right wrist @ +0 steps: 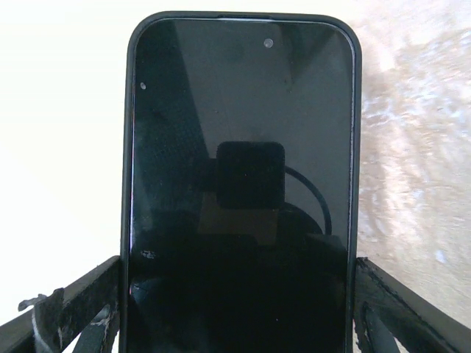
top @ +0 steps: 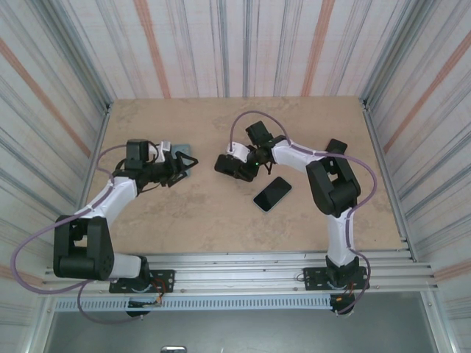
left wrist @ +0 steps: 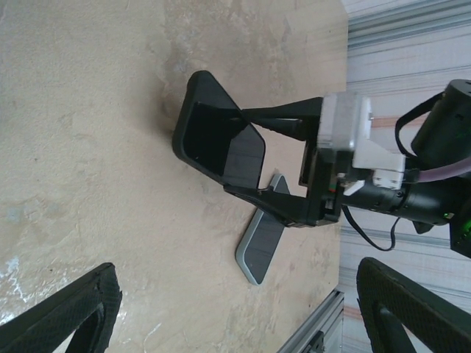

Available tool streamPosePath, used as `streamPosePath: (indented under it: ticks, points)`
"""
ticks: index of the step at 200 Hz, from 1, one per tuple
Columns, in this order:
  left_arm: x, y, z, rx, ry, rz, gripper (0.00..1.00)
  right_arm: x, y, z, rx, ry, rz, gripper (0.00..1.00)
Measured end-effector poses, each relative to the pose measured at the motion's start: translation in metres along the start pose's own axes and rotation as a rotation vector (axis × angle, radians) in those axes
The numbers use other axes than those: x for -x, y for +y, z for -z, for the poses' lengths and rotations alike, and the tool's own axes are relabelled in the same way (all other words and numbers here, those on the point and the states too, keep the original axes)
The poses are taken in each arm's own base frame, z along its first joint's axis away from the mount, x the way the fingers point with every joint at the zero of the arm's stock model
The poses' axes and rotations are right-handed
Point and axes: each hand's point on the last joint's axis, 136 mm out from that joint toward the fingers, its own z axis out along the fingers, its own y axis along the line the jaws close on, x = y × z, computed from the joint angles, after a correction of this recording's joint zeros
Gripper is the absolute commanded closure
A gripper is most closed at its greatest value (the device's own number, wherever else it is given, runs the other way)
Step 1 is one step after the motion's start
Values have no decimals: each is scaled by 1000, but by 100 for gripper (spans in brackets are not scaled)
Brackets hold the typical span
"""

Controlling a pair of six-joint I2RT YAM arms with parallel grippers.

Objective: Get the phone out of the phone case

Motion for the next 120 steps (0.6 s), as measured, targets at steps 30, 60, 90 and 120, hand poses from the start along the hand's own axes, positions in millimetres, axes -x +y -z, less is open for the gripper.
streamPosePath:
  ticks: [30, 60, 90, 120]
  points:
    - [1, -5, -6, 9, -19, -11, 15, 13, 0, 12, 6, -85, -69, 50]
    - [4, -14, -15, 19, -58, -29, 17, 24, -2, 21, 22, -151, -139, 51]
    - [3, -28, -26, 25, -101, -62, 19, 37, -2, 30, 35, -208, -194, 51]
    - [5, -34, -39, 48, -135, -79, 25, 48, -1, 37, 44, -257, -230, 52]
